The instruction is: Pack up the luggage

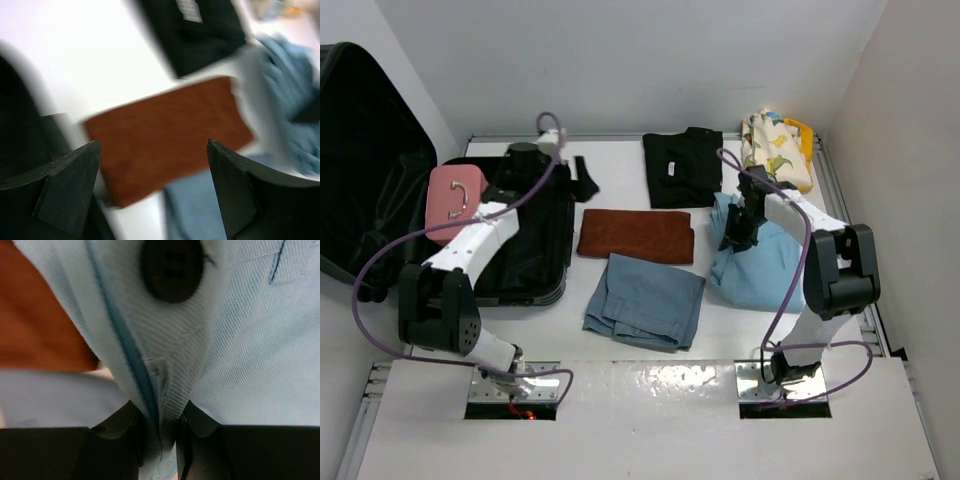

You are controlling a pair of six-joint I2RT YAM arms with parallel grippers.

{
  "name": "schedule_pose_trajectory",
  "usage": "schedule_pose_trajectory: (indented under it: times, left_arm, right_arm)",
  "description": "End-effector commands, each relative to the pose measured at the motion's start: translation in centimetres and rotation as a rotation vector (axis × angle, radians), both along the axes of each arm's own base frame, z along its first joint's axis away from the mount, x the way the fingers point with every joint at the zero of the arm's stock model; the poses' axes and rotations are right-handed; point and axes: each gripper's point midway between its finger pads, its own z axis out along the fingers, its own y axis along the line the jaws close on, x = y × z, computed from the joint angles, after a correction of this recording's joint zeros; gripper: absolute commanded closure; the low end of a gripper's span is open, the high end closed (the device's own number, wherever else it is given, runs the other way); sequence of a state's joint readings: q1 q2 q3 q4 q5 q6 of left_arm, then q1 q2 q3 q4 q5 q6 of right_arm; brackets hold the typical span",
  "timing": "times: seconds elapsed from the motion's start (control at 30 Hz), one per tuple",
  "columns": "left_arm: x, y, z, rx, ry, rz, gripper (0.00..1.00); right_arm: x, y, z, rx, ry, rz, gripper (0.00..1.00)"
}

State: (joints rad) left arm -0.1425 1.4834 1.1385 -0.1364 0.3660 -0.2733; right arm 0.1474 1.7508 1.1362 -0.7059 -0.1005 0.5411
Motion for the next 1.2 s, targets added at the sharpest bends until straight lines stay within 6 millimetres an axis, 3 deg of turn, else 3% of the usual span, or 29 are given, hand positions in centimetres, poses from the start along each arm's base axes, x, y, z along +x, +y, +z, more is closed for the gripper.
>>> schedule_pose_trajectory:
  times: [0.0,0.07,0.23,0.3,0.33,0.4,0.57,0.87,1.1,1.17]
  left_arm:
    - [-2.9,-6.4,3.8,-0.120,-0.081,-0.178,0.09]
    - [-4.1,-9.2,2.9,-0.138,-0.038,-0.232,0.09]
    - [-5.2,-14.8,3.3,-0.147,-0.034,-0.347,0.03]
    - [-5.3,-16.1,1.6,-0.109,0.006,-0.378,0.02]
    - [-5.1,-17.2,2.1,-0.086,-0.012,-0.378,0.00]
    - [-5.0,-18.4,0.6,-0.046,0.018,-0.385,0.00]
    - [-6.6,-21.9,-0.2,-0.018,0.009,-0.460,0.00]
    - [-6.8,-25.5,-3.2,0.026,0.029,-0.523,0.00]
    - [-5.9,-25.9,-6.2,0.068,0.074,-0.509,0.00]
    - [-5.3,-26.3,-5.8,0.057,0.050,-0.508,0.00]
  right_arm:
    - [4.7,5.8,7.1,0.285,-0.216,0.008,1.00]
    - [5.5,6.7,7.5,0.321,-0.220,-0.046,1.00]
    - [7.4,7.0,6.8,0.360,-0.199,-0.172,1.00]
    - [8.0,7.2,6.2,0.376,-0.188,-0.196,1.00]
    - [8.1,7.6,6.4,0.401,-0.167,-0.232,1.00]
    - [8.6,8.0,6.3,0.424,-0.156,-0.255,1.00]
    - [9.2,9.3,6.1,0.473,-0.110,-0.312,1.00]
    - [10.0,10.5,7.1,0.515,-0.123,-0.296,1.00]
    - [9.0,11.4,8.2,0.534,-0.140,-0.249,1.00]
    - [8.8,11.5,8.5,0.537,-0.150,-0.241,1.00]
